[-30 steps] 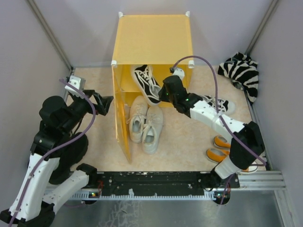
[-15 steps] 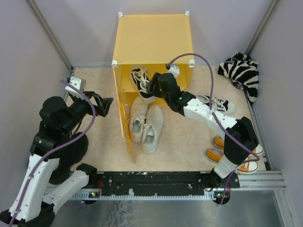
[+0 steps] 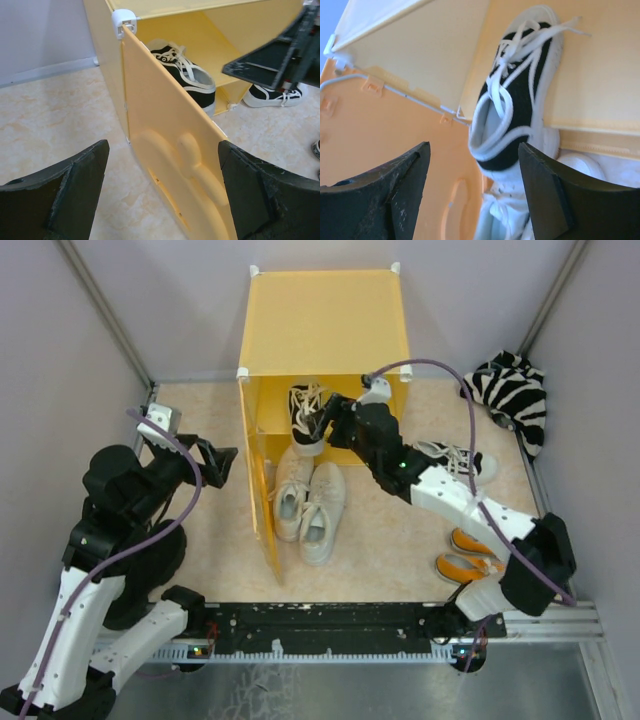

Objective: Place and organize the shoes in the shoe cabinet

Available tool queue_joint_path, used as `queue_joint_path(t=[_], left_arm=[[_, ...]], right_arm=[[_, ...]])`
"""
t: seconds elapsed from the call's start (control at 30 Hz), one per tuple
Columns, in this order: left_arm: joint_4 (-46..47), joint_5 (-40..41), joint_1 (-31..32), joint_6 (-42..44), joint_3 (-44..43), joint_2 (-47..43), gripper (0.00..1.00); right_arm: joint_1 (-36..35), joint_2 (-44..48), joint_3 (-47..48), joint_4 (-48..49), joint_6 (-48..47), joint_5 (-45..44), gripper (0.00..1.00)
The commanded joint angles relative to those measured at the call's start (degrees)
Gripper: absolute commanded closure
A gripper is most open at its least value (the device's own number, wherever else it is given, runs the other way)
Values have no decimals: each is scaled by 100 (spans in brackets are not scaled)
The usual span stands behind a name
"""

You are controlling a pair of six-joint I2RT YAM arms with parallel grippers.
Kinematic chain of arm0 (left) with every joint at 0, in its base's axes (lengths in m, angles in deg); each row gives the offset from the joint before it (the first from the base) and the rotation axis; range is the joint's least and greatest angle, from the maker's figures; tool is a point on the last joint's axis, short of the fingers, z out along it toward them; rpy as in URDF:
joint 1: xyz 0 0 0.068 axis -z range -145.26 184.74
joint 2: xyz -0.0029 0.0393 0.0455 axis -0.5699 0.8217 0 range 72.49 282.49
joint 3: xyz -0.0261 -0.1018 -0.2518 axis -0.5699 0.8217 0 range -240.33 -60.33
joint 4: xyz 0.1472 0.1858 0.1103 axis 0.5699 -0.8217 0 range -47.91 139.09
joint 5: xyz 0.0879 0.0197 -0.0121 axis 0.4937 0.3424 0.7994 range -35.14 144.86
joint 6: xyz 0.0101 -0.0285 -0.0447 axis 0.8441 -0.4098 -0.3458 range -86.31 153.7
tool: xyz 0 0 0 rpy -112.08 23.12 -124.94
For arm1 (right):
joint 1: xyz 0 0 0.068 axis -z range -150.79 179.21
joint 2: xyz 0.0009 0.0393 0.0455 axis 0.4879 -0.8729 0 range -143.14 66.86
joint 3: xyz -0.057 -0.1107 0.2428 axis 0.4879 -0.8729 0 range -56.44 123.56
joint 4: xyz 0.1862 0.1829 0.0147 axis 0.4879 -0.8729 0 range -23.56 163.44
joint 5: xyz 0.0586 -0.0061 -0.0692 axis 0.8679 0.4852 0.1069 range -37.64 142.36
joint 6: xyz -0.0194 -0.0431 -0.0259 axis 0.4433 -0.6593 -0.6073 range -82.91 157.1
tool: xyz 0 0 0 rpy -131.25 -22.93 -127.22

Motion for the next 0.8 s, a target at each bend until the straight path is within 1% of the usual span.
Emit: queue_joint_path(t=[0.0, 0.1, 0.2, 0.27, 0.37, 0.43, 0.5, 0.63, 0.77], left_arm=[[-122, 244, 19, 149, -114, 9, 4], [-159, 319, 24, 183, -182, 70, 4], [-171, 398, 19, 188, -211, 109, 4], [-190, 442, 24, 189, -239, 145, 4], [-277, 525, 19, 192, -305, 188, 4], [-337, 598, 24, 213, -349, 189, 5], [-383, 676, 21, 223, -399, 164, 4], [-343, 840, 23, 247, -467, 112, 4], [-299, 886, 19, 272, -478, 137, 4]], right_arm=[[-41, 1054, -872, 473, 337, 51, 28], [-39, 1282, -1392, 478, 763, 19, 28], [-39, 1221, -1798, 871, 973, -61, 27], [-39, 1032, -1869, 1038, 995, -124, 28], [-48, 682, -1935, 1259, 932, -464, 32], [-48, 535, -2122, 1611, 953, -621, 32], [-45, 483, -2301, 2072, 964, -649, 34], [-52, 334, -2396, 2394, 1065, -725, 35], [-49, 67, -2338, 2936, 1009, -637, 36]])
